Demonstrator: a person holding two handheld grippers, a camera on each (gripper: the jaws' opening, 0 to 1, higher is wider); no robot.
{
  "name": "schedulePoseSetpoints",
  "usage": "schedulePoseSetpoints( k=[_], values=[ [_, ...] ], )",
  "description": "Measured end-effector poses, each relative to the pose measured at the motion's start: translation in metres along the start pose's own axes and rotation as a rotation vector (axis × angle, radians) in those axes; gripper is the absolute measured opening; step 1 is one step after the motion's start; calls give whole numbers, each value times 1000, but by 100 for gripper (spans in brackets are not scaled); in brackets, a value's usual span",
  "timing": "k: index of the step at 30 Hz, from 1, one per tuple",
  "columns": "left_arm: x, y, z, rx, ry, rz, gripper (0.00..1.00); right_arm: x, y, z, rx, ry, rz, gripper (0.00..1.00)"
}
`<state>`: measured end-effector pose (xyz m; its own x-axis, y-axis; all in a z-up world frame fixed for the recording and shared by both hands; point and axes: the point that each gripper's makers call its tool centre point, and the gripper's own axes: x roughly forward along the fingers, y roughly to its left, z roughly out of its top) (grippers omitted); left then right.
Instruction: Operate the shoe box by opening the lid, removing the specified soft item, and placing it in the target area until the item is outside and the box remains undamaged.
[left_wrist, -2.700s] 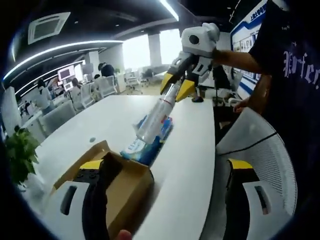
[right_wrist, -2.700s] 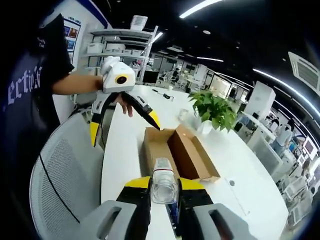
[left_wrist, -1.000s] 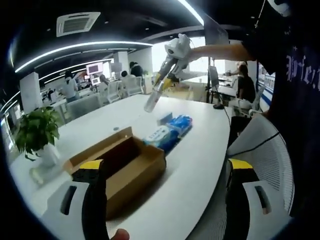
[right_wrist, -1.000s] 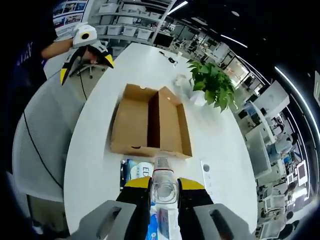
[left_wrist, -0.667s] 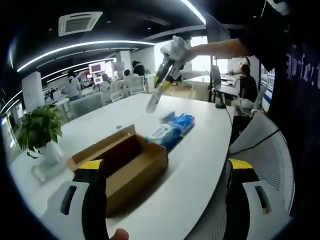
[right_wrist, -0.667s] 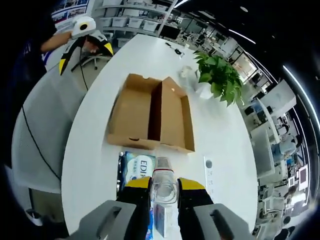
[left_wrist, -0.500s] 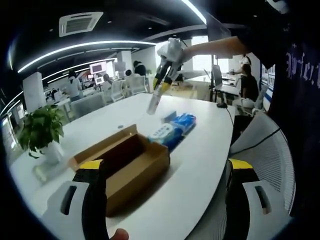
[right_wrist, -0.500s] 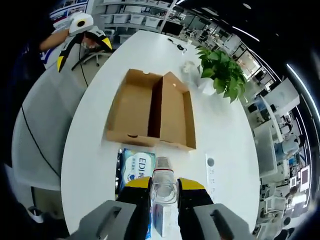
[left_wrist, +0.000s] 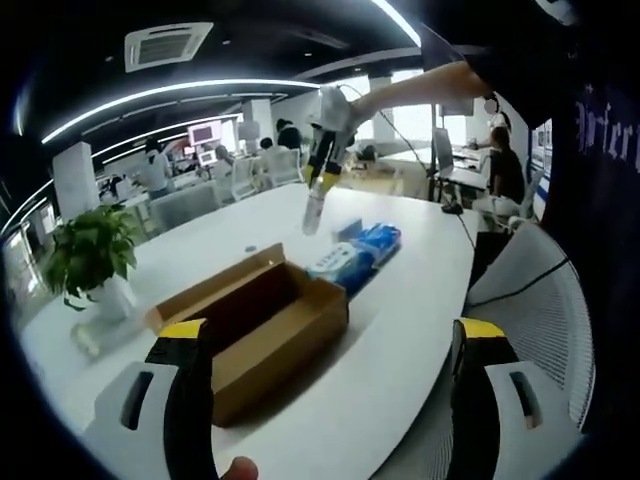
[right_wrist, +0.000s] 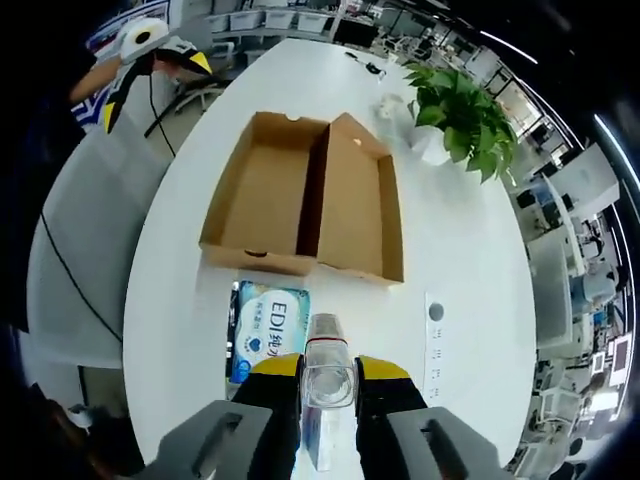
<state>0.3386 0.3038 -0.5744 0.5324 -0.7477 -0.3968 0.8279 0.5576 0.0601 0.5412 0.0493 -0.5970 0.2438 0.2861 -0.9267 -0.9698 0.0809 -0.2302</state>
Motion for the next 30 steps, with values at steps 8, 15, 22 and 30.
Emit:
schedulePoseSetpoints(
  k=[8,15,22,30],
  values=[
    [-7,3,-4,-19,-3,31,99,14,-10,0,8,50,47,15],
    [-12,6,-11,-42,2,57,99,30,-13,-4,11,98,89,15],
    [-17,8,-18,-59,15,74,99,46,-11,-17,24,159,122,15],
    [-16,9,-25,-71,37,80,99,61,-5,-25,5,200,136,15]
  ],
)
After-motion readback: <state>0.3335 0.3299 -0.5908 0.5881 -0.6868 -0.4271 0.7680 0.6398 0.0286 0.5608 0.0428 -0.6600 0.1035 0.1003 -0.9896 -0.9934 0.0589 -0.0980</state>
